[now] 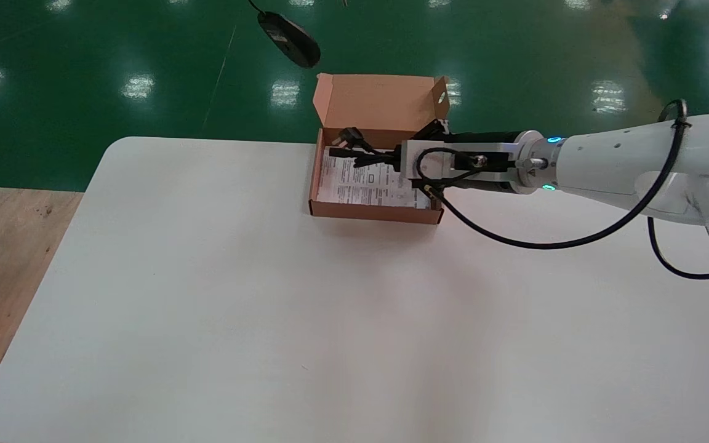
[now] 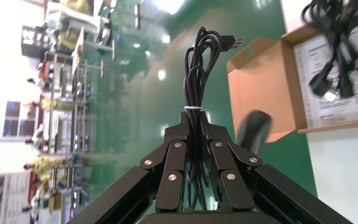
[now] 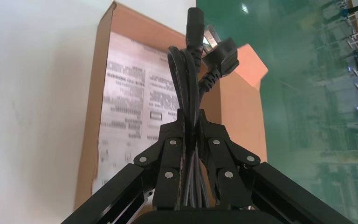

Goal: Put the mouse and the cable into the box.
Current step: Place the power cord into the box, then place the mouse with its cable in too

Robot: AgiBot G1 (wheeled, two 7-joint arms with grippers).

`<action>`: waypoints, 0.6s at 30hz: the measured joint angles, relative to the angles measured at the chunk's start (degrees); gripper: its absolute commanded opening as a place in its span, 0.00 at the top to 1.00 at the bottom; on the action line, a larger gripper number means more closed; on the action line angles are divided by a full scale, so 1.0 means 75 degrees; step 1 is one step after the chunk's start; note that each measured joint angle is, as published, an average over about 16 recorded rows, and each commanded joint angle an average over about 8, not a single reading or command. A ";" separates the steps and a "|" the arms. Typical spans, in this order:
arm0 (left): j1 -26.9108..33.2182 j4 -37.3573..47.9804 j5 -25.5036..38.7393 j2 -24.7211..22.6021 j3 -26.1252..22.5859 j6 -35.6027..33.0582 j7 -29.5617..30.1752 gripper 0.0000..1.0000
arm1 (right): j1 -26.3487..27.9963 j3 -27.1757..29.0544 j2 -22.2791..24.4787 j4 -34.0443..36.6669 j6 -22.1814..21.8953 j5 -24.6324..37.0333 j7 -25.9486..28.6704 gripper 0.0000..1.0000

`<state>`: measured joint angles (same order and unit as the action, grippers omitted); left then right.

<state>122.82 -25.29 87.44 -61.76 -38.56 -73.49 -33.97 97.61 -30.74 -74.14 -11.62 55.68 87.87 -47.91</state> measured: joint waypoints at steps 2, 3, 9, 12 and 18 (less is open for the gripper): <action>0.0031 -0.0045 0.0010 -0.0038 -0.0013 -0.0031 0.0001 1.00 | 0.0016 -0.0029 -0.0133 0.0150 -0.0109 0.0031 -0.0077 1.00; 0.0041 -0.0058 0.0016 -0.0056 -0.0021 -0.0043 0.0002 1.00 | 0.0022 -0.0042 -0.0189 0.0218 -0.0151 0.0041 -0.0110 1.00; 0.0068 -0.0037 0.0074 -0.0149 -0.0075 -0.0087 0.0006 1.00 | 0.0023 -0.0134 -0.0422 0.0484 -0.0314 0.0056 -0.0175 1.00; 0.0082 0.0021 0.0105 -0.0195 -0.0101 -0.0099 -0.0007 1.00 | -0.0007 -0.0201 -0.0479 0.0496 -0.0364 0.0047 -0.0131 1.00; 0.0172 0.0171 0.0194 -0.0311 -0.0166 -0.0120 -0.0112 1.00 | -0.0113 -0.0365 -0.0528 0.0337 -0.0483 -0.0037 0.0065 1.00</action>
<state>124.12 -24.00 88.90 -64.09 -39.81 -74.39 -34.81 96.77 -33.48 -78.10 -9.09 52.06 87.59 -47.42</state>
